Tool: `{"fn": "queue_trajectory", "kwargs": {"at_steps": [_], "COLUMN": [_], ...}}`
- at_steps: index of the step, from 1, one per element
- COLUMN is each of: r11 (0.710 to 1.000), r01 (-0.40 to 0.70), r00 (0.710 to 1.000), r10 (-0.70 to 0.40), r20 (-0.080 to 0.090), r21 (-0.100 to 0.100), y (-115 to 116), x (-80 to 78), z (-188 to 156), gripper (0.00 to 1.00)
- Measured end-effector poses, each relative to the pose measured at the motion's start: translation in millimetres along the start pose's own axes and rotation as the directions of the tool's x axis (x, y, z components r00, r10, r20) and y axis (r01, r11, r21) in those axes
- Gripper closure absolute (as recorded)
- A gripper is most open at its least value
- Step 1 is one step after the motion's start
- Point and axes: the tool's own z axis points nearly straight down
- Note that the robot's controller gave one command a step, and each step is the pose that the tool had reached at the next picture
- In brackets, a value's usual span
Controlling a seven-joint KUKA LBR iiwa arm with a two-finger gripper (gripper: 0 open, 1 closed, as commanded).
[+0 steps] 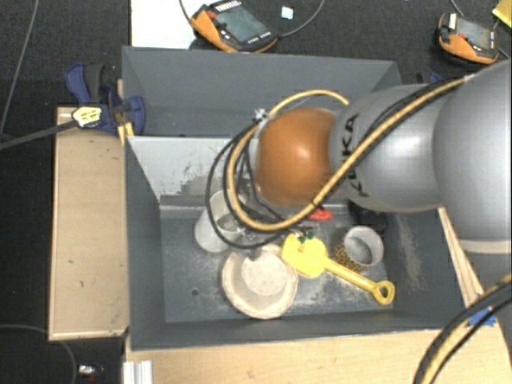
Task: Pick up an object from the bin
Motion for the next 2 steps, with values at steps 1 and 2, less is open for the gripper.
{"fn": "queue_trajectory", "kwargs": {"at_steps": [1,2], "r11": [0.957,0.996], "r01": [0.291,0.093], "r00": [0.957,0.996], "r10": [-0.291,-0.093], "r20": [0.006,0.005], "r21": [0.012,0.004], "y": [68.8,27.6], "x": [-25.0,9.5], "z": [25.4,-75.8], "gripper": [1.00,1.00]}}
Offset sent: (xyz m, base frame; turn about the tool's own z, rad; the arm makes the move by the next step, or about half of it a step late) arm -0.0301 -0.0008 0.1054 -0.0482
